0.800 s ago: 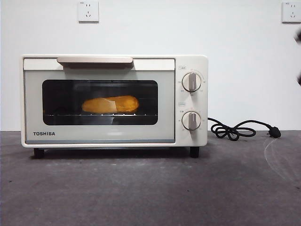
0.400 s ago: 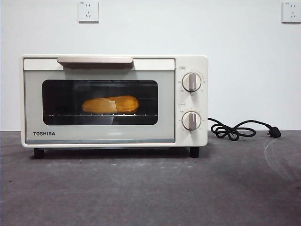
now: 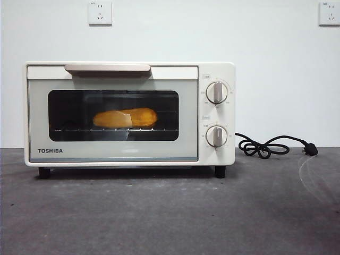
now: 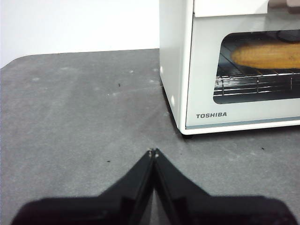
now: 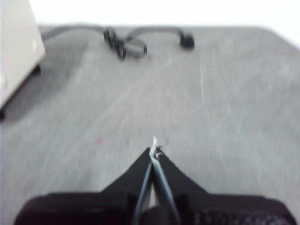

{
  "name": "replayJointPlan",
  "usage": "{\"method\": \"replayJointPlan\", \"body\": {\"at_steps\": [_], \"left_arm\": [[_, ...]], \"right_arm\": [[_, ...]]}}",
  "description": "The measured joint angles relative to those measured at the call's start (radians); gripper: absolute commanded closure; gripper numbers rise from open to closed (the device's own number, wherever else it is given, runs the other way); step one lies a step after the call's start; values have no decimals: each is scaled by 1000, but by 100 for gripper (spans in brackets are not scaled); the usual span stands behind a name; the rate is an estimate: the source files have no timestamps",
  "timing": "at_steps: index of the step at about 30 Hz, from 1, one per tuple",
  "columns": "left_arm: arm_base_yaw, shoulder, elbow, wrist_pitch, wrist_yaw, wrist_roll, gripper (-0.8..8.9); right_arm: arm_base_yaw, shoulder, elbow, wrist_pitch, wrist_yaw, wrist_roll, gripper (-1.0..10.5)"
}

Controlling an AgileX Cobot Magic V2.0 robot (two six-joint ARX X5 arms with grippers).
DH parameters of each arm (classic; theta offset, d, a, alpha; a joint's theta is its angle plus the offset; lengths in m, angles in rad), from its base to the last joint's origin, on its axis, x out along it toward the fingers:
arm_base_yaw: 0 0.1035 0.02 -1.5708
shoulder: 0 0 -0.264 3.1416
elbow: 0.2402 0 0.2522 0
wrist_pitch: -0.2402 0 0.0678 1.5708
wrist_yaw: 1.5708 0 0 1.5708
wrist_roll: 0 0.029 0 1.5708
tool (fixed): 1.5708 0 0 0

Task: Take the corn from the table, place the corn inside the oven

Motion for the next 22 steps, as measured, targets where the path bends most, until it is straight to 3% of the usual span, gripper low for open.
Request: {"method": "replayJointPlan", "body": {"at_steps": [11,22], "left_arm": [[0,0,0,0,0,0,817],[0,8,0,0,0,0,817]], "right_arm": [[18,-180,-23,-80,0,8,948],[21,-183,-23,-80,1,9,948]]}}
